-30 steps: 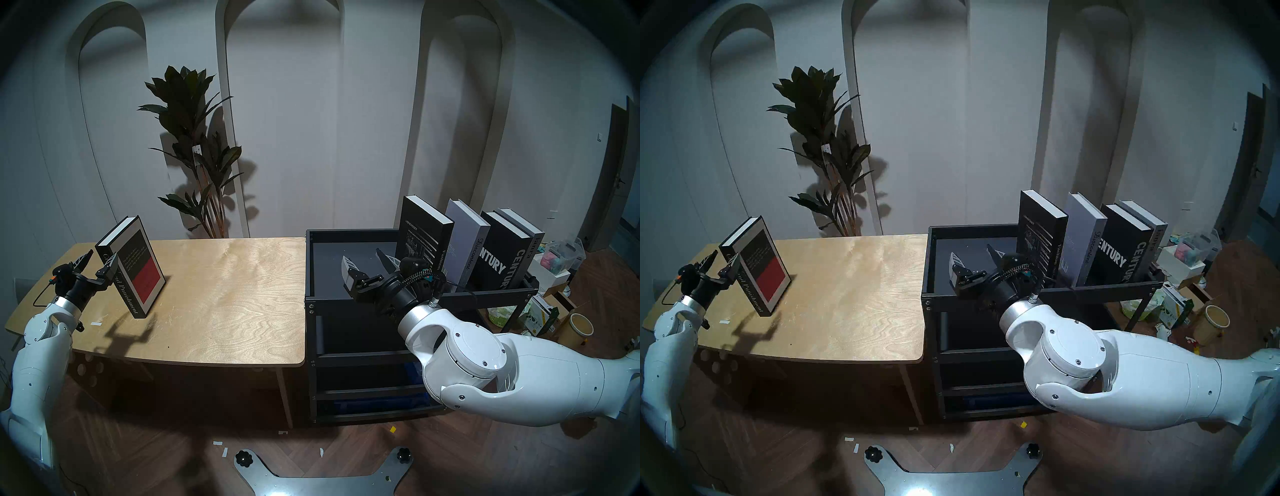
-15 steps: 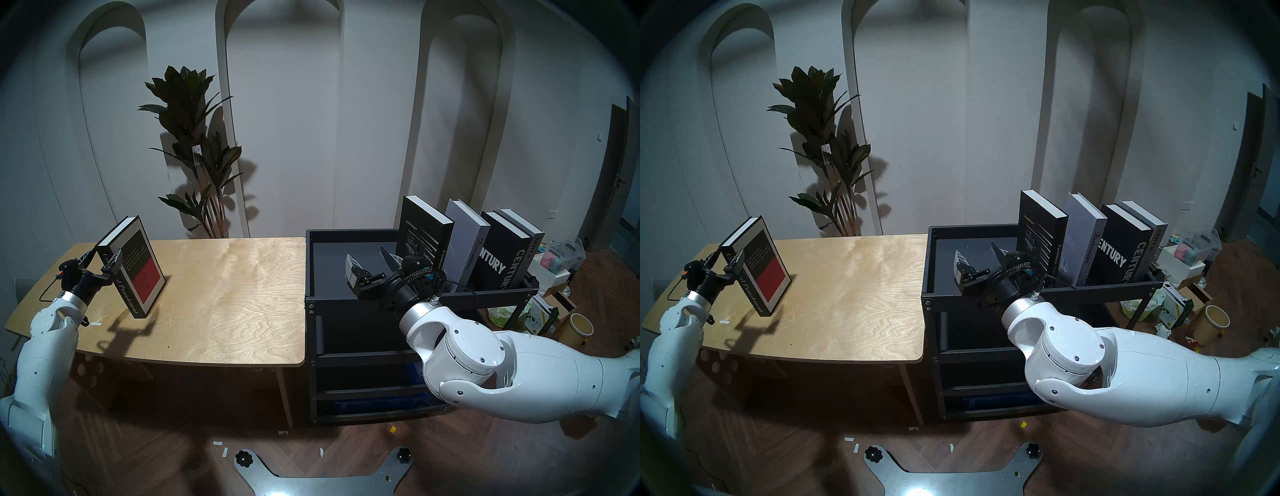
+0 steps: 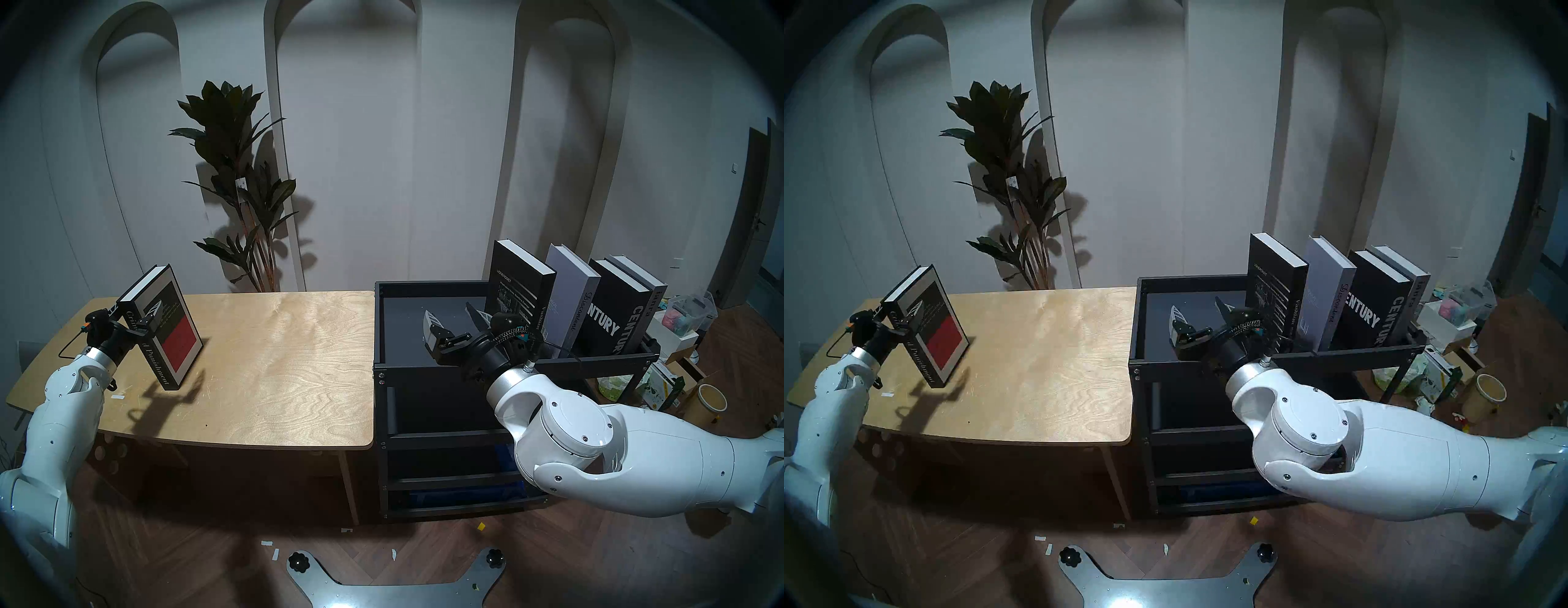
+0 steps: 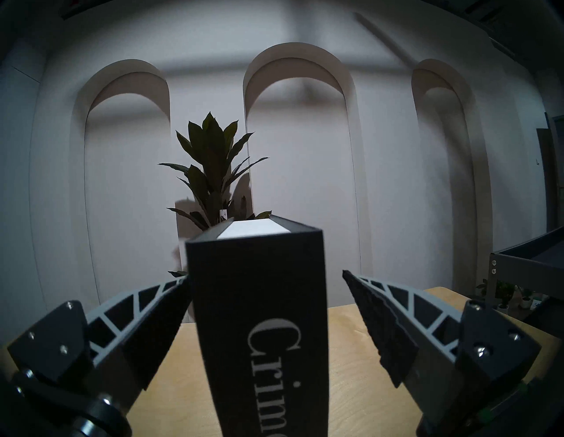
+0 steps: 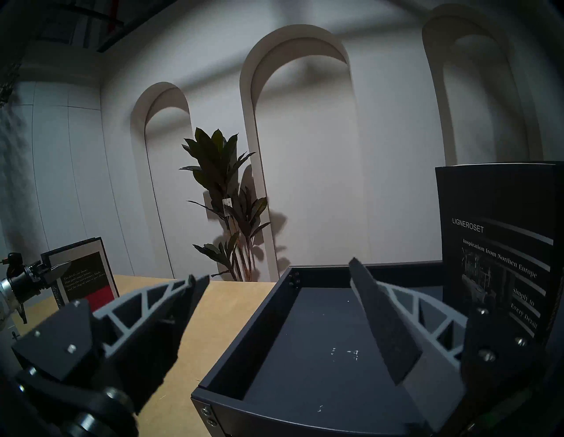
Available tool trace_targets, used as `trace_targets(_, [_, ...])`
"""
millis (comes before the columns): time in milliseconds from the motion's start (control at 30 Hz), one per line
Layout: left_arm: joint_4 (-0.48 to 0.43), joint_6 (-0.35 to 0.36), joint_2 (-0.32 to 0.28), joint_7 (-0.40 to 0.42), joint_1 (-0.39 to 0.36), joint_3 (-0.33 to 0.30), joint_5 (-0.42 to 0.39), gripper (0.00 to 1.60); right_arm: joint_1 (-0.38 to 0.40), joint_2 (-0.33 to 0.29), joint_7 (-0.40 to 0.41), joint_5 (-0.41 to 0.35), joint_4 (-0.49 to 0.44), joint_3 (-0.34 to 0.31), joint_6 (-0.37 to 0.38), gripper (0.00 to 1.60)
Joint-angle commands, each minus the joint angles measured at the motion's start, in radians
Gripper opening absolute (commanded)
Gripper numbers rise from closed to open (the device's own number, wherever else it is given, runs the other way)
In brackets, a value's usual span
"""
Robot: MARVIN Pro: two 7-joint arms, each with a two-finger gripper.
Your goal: Move the books from the display table onto the shelf, standing them upright with spines facing out and tallest at one end
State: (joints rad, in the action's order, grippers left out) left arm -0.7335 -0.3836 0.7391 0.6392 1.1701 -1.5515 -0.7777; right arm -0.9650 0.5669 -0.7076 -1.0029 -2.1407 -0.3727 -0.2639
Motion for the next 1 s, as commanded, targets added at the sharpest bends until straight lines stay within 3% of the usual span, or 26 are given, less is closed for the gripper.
trace_targets(0, [0.027,0.000,-0.004,0.012,-0.111,0.014,0.016,1.60,0.007,0.013,-0.001,0.006,-0.003,-0.007,-0.009,1.60])
trace_targets(967, [0.280,-0.099,0.018,0.174,-0.330,0.058,0.075,1.60,-0.006,-0.021,-0.009,0.040,-0.036,0.004,-0.036,1.60])
